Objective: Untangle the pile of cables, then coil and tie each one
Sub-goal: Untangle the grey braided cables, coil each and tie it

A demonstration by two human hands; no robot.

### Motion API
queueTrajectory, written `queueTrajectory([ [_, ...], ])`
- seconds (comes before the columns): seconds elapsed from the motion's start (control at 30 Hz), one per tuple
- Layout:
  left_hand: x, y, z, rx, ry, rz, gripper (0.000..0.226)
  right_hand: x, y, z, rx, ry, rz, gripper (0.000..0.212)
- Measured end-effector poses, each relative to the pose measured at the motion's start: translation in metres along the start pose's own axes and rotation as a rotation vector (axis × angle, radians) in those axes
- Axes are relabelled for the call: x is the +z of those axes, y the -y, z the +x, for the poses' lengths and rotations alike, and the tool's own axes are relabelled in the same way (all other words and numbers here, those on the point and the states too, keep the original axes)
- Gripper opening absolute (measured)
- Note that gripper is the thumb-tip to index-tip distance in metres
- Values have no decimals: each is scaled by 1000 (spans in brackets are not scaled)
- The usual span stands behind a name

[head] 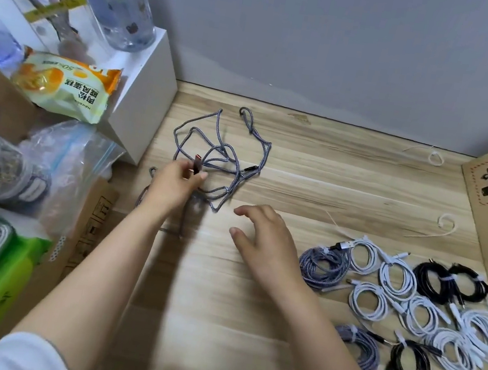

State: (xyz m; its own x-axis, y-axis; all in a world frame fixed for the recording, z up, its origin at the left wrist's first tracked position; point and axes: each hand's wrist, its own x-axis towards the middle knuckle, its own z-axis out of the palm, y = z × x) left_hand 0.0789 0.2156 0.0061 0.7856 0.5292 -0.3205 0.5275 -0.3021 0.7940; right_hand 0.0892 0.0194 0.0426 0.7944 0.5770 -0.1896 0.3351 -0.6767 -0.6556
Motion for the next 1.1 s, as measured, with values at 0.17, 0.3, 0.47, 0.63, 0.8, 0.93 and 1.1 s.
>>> queueTrajectory([
  [0.17,-14,-42,-27,135,85,-198,17,-2,5,0,-37,-77,196,44],
  [0.3,-32,-92,-62,186,235,-545,5,-6,15,-2,-154,-111,471,59],
  [0.47,-44,-121,-86,198,316,-864,13,-12,29,-8,-219,-123,647,16],
  [0.63,-48,-113,-85,230,173,-992,18,-39,29,-17,-139,-218,817,19],
  [0.8,-31,-86,-80,348,-154,-536,48,-62,40,-21,-146,-273,1002,14],
  [0.93,26,-59,-102,200,182,-293,79,-73,48,-20,-110,-264,1214,16],
  [1.1,46,-25,-81,324,146,160,21,-84,50,-28,-76,-132,1054,18],
])
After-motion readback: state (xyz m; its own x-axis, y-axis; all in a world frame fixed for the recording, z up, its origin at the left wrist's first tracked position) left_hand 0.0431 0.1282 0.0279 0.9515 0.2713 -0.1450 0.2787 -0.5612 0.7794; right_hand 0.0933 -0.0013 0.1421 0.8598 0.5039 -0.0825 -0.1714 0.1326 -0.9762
